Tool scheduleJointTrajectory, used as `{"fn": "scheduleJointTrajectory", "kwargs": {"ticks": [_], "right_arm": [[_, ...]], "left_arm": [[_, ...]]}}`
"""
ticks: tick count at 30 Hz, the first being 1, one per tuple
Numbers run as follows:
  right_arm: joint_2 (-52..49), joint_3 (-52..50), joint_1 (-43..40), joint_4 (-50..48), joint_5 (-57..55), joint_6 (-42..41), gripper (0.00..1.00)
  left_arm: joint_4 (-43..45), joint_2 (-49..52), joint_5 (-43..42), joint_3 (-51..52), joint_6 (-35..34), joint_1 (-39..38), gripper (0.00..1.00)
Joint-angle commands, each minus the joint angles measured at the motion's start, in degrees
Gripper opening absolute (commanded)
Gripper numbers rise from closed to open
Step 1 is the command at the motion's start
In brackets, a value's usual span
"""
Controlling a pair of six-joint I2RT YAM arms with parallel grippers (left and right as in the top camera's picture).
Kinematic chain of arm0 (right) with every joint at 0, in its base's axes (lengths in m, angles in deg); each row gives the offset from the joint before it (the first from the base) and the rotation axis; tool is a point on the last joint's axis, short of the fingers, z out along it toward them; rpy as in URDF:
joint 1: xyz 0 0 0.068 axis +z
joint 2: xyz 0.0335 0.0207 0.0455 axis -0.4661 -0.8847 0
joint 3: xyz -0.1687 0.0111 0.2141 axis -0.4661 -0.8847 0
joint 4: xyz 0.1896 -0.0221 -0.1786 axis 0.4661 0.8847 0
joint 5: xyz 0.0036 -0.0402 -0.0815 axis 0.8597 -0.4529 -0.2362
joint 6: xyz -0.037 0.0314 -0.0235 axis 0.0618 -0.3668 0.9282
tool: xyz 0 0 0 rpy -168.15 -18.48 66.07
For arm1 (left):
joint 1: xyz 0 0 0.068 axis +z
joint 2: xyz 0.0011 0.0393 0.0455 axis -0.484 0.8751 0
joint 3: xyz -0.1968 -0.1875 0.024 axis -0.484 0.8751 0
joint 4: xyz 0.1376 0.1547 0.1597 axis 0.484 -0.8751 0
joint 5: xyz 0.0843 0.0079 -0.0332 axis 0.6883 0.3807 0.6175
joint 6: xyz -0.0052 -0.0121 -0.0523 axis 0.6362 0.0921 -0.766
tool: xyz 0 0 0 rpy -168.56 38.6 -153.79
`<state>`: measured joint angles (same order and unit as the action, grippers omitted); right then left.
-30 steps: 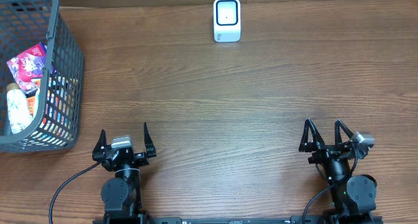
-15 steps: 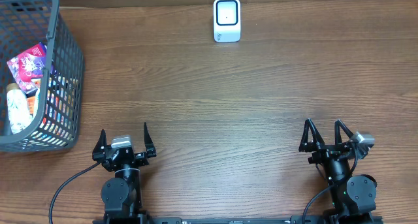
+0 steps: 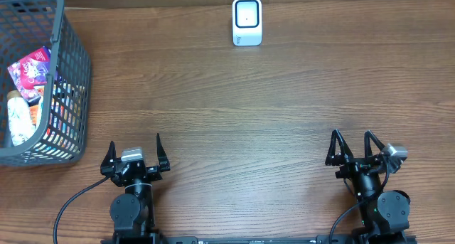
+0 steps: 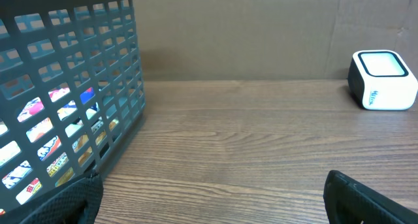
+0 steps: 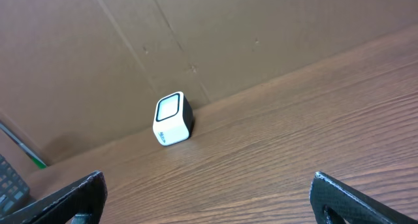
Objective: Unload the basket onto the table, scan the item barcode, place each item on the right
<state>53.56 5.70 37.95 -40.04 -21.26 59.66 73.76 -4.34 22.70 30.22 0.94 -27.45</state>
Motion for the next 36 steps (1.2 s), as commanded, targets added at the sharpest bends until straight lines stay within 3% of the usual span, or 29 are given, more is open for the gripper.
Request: {"fn": "scheduleJointTrajectory", "kwargs": {"ticks": [1,36], "right_arm": [[0.4,-0.5,0.3,-0.2,-0.6,0.2,1.00],[0.3,-0.5,0.2,-0.2,-0.8,0.2,1.00]], "left_arm": [[0.0,-0.6,-0.4,0.1,-0.5,-0.4,1.00],[-0.5,-0.5,-2.1,-0.9,-1.0,-0.4,1.00]]}}
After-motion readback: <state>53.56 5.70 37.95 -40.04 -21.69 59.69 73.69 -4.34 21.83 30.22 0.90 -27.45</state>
